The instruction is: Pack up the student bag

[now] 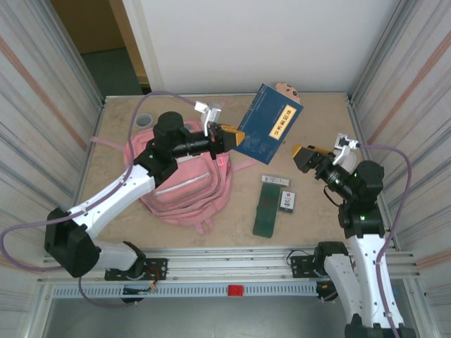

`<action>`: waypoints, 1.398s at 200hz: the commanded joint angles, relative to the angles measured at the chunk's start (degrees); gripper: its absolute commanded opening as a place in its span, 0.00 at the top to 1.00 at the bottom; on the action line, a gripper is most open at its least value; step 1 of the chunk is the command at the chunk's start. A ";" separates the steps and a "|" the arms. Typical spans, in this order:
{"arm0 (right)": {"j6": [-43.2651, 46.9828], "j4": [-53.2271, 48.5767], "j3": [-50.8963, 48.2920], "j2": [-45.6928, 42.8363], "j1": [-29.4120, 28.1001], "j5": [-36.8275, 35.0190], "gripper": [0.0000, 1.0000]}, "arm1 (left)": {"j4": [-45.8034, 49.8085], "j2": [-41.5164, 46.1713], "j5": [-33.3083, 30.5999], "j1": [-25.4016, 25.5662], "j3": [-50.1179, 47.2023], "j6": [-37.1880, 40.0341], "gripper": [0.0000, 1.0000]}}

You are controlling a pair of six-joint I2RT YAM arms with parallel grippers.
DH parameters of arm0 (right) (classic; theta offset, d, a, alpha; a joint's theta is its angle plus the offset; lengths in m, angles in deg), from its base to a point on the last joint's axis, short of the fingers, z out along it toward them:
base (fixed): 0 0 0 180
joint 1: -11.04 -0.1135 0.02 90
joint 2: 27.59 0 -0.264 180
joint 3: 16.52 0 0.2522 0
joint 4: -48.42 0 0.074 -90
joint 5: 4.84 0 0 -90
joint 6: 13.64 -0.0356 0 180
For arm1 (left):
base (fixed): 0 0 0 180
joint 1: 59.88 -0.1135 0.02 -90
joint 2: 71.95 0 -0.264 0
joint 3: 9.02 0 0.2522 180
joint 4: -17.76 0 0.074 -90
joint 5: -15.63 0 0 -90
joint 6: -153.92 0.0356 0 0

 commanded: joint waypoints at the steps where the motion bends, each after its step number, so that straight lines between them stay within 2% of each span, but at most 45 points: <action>1: -3.70 6.93 -1.26 -2.49 -3.54 4.23 0.01 | -8.66 3.89 4.02 0.20 -1.89 -4.80 1.00; 45: -7.44 12.95 -1.69 2.12 -10.80 4.77 0.01 | -13.80 4.90 7.47 1.89 -2.84 -8.92 1.00; 85: -8.90 22.19 -2.19 3.86 -13.58 9.23 0.00 | -14.89 5.04 6.94 2.49 -2.98 -10.26 1.00; 94: -8.59 22.90 -2.31 3.49 -13.88 9.92 0.03 | -14.79 5.20 6.55 2.49 -3.27 -10.20 1.00; 103: -8.67 23.10 -2.41 3.08 -13.95 9.86 0.11 | -14.72 5.17 6.13 2.49 -3.45 -10.02 1.00; 122: -8.93 23.19 -2.51 2.68 -13.94 8.45 0.36 | -14.35 5.09 5.82 2.49 -3.45 -9.88 1.00; 154: -9.27 26.14 -2.36 3.96 -13.99 7.27 0.67 | -14.67 4.87 5.99 2.49 -3.54 -10.35 1.00; 161: -8.68 26.64 -2.20 4.09 -13.98 7.13 0.76 | -14.19 5.03 5.70 2.49 -3.69 -9.89 1.00; 167: -7.79 26.96 -2.16 3.93 -13.99 7.26 0.97 | -13.08 5.30 5.16 2.49 -3.80 -9.04 1.00; 168: -7.51 27.01 -2.16 3.91 -13.99 7.30 1.00 | -12.88 5.40 5.05 2.49 -3.76 -8.91 1.00; 182: -4.23 27.31 -2.37 2.77 -14.08 7.71 1.00 | -7.89 6.64 2.74 2.39 -3.43 -5.57 0.89; 197: -0.07 25.62 -3.12 0.47 -14.08 6.17 1.00 | -0.23 8.20 -0.22 2.28 -2.44 -0.37 0.68; 222: 13.59 9.12 0.15 -2.41 -14.41 2.74 1.00 | 12.89 12.04 -6.26 2.05 -1.25 9.52 0.42; 242: 27.42 -2.80 3.40 -1.52 -15.65 1.15 1.00 | 22.79 16.03 -10.22 2.25 -0.28 20.30 0.32; 269: 44.65 -7.67 3.11 1.36 -17.50 0.80 1.00 | 38.87 21.00 -13.85 4.04 2.70 41.17 0.15; 279: 50.55 -9.76 3.58 2.56 -18.75 -0.07 1.00 | 44.05 22.42 -17.93 5.75 3.72 48.03 0.10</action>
